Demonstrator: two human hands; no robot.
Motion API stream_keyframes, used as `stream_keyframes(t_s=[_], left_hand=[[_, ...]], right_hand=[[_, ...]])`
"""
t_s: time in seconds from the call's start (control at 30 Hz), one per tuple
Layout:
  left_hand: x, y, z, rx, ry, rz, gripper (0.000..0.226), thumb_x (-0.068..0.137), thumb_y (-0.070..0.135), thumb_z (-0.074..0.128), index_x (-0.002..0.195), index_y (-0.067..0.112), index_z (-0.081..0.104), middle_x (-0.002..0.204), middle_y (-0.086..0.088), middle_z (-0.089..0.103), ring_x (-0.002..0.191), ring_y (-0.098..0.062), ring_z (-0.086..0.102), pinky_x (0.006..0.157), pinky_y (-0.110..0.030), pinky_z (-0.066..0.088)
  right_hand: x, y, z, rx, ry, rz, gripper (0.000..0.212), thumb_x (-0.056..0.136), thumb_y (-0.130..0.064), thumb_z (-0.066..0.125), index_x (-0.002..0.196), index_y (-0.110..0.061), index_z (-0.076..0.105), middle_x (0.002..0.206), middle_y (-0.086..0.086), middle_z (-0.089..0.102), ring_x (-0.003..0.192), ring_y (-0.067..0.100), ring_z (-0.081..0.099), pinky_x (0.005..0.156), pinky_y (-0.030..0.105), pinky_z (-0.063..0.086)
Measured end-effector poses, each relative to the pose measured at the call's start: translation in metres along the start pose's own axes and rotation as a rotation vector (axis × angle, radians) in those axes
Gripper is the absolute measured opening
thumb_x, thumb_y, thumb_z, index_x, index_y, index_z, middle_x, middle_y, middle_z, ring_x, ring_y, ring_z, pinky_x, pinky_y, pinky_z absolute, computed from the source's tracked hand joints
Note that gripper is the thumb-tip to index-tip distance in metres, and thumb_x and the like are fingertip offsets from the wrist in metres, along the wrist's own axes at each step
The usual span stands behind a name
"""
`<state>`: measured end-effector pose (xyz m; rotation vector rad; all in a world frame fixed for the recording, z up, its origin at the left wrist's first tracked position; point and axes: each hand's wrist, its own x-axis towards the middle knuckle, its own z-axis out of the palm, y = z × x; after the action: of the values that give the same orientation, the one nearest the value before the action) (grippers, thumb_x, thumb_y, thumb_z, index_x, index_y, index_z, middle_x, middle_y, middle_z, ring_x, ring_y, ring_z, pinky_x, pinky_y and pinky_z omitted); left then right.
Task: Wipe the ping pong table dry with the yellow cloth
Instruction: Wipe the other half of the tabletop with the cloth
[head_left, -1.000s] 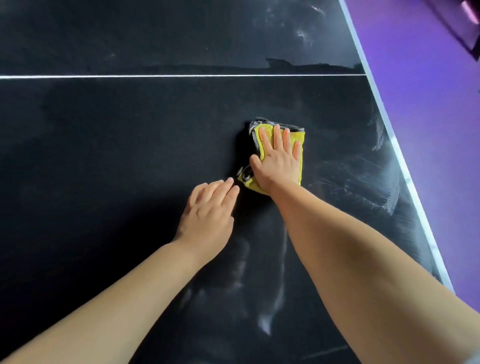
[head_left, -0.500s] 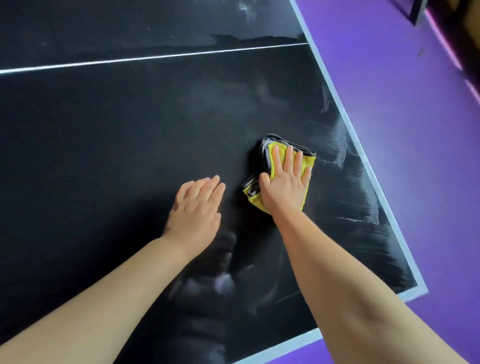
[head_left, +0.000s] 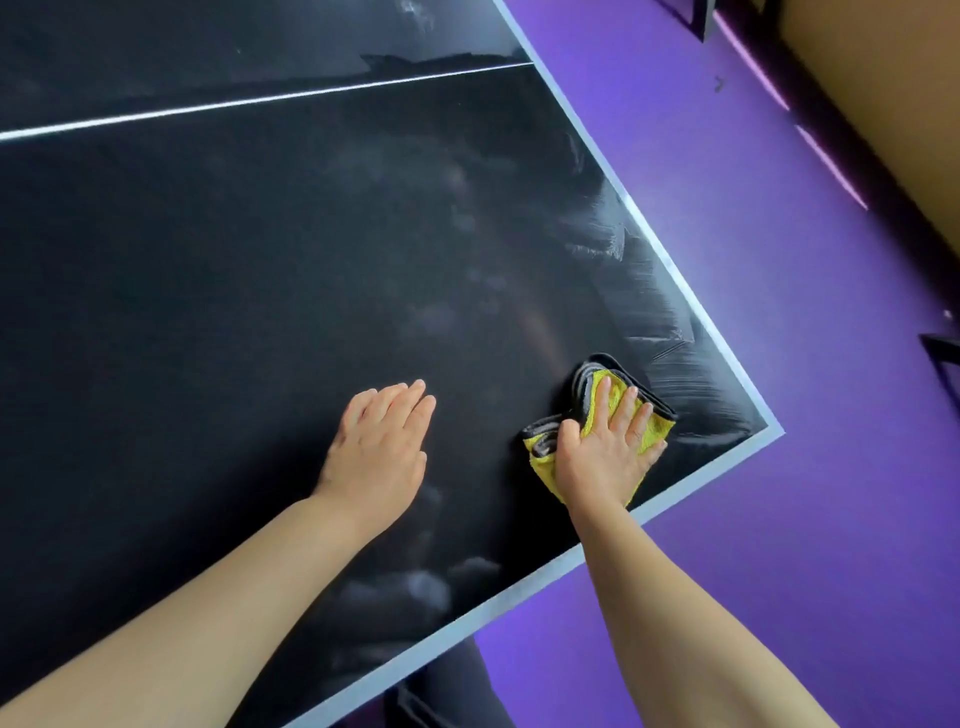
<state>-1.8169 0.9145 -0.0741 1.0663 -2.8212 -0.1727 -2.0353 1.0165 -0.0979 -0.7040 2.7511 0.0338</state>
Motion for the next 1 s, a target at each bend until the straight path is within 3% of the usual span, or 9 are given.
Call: stream_keyframes(t_s=[0.13,0.33,0.57,1.0], left_hand=[[-0.048,-0.007,-0.005,-0.016,0.023,0.027,0.062,0.059,0.015,0.080,0.117,0.000,0.063,0.124,-0.015,0.060,0.110,-0.032,0.059,0.098,-0.043,0.029],[-0.136,-0.035,-0.017,-0.009,0.037,0.023,0.063,0.059,0.017,0.081,0.118,0.001,0.062,0.124,-0.015,0.059,0.111,-0.031,0.058,0.100,-0.043,0.028],[-0.262,-0.098,-0.044,0.042,0.047,-0.104,0.065,0.054,0.017,0.085,0.114,0.002,0.065,0.121,-0.014,0.062,0.109,-0.030,0.058,0.098,-0.042,0.029],[-0.472,-0.187,-0.074,0.075,0.008,-0.634,0.069,0.039,0.012,0.091,0.103,0.001,0.070,0.112,-0.016,0.066,0.098,-0.033,0.064,0.091,-0.041,0.029]], right_hand=[[-0.054,0.004,0.014,0.038,-0.017,0.146,0.072,0.097,-0.041,0.031,0.155,-0.035,-0.010,0.165,0.001,-0.014,0.150,0.024,-0.015,0.118,0.057,-0.007],[-0.158,-0.020,0.046,0.064,-0.051,0.196,0.072,0.097,-0.039,0.030,0.155,-0.030,-0.012,0.164,0.005,-0.015,0.150,0.028,-0.015,0.118,0.057,-0.002],[-0.286,-0.072,0.081,-0.004,-0.100,-0.049,0.075,0.096,-0.043,0.031,0.154,-0.031,-0.015,0.163,0.007,-0.019,0.149,0.029,-0.020,0.117,0.054,-0.012],[-0.457,-0.160,0.129,-0.152,-0.227,-0.571,0.081,0.095,-0.044,0.033,0.152,-0.028,-0.022,0.160,0.011,-0.026,0.146,0.032,-0.027,0.116,0.057,-0.016]])
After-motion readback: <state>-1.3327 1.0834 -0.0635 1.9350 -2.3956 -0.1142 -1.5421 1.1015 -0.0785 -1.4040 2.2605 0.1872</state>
